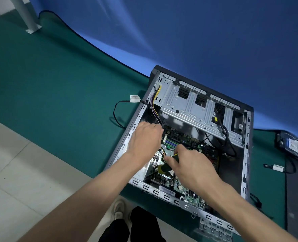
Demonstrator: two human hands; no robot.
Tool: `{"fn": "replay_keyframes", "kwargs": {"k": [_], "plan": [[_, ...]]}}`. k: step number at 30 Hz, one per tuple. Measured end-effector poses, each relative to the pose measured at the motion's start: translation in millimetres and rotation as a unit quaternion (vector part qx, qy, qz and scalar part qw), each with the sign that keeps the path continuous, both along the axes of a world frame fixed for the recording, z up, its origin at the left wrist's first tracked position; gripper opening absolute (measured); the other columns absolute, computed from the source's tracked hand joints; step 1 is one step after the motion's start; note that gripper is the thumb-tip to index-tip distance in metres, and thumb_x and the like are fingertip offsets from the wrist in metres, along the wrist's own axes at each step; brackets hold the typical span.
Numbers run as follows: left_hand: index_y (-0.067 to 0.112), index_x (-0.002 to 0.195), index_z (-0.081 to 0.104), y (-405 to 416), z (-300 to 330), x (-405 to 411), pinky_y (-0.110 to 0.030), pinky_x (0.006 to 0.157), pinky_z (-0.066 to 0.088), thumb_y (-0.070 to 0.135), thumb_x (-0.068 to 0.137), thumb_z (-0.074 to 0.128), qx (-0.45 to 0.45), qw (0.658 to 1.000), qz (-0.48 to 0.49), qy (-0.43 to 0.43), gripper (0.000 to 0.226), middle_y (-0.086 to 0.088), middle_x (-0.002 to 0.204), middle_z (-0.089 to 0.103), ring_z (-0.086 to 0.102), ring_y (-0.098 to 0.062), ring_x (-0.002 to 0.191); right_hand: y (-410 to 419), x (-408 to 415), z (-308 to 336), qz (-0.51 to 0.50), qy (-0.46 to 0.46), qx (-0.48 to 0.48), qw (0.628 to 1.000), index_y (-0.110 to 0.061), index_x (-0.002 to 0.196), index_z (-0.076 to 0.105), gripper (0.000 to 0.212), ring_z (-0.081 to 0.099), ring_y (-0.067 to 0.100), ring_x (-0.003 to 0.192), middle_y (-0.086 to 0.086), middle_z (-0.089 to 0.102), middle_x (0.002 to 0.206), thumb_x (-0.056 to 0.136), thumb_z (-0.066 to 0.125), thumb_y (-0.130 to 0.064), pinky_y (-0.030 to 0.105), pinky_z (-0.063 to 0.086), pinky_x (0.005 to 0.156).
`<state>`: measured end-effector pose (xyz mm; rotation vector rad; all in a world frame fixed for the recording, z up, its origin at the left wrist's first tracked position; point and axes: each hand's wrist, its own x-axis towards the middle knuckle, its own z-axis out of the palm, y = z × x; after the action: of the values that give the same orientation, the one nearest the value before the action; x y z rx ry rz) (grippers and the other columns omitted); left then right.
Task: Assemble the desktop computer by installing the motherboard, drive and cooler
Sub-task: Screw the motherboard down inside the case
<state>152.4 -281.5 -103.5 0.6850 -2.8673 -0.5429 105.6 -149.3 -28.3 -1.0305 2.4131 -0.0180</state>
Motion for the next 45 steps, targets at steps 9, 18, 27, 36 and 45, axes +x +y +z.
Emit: {"fn": "replay_keyframes", "kwargs": {"k": [9,18,27,36,45], "plan": [[0.017,0.092,0.057,-10.6,-2.7,1.3,-0.028,0.081,0.037,0.029,0.102,0.025,-0.063,0.996,-0.044,-0.038,0.036,0.001,0.088,0.065,0.059,-0.019,0.083,-5.2,8.4,1.7,0.039,0.008,-0.002,0.999,-0.018,0.096,0.037,0.028,0.049,0.025,0.072,0.000,0.050,0.078,0.099,0.035,-0.046,0.034,0.036,0.060],[0.016,0.089,0.058,-10.7,-2.6,0.8,-0.029,0.079,0.038,0.028,0.102,0.027,-0.059,0.997,-0.038,-0.035,0.035,0.000,0.086,0.066,0.059,-0.021,0.081,-10.1,3.2,3.8,0.033,-0.011,0.040,0.999,-0.017,0.109,0.041,0.038,0.051,0.024,0.076,0.000,0.055,0.086,0.095,0.039,-0.053,0.033,0.035,0.062],[0.016,0.090,0.057,-10.2,-3.9,0.0,-0.029,0.081,0.037,0.029,0.101,0.027,-0.059,0.997,-0.037,-0.033,0.034,0.000,0.088,0.066,0.059,-0.020,0.083,-9.5,9.4,1.5,-0.013,-0.041,-0.027,0.999,-0.023,0.126,0.025,0.044,0.055,0.023,0.078,-0.004,0.052,0.090,0.093,0.046,-0.045,0.035,0.040,0.065],[0.017,0.089,0.057,-10.0,-3.4,0.2,-0.028,0.081,0.037,0.028,0.101,0.028,-0.059,0.997,-0.032,-0.027,0.034,0.000,0.085,0.065,0.059,-0.019,0.080,-0.9,11.0,-2.2,0.005,-0.026,-0.007,1.000,-0.021,0.123,0.032,0.036,0.056,0.025,0.078,-0.002,0.053,0.085,0.097,0.044,-0.043,0.033,0.038,0.064],[0.018,0.083,0.057,-9.3,-3.8,0.0,-0.029,0.078,0.038,0.028,0.101,0.031,-0.053,0.998,-0.024,-0.016,0.033,0.001,0.079,0.064,0.057,-0.019,0.073,-1.5,7.5,1.4,-0.032,-0.012,0.005,0.999,-0.015,0.114,0.038,0.037,0.054,0.022,0.070,-0.003,0.053,0.076,0.098,0.037,-0.048,0.033,0.036,0.059]]}}
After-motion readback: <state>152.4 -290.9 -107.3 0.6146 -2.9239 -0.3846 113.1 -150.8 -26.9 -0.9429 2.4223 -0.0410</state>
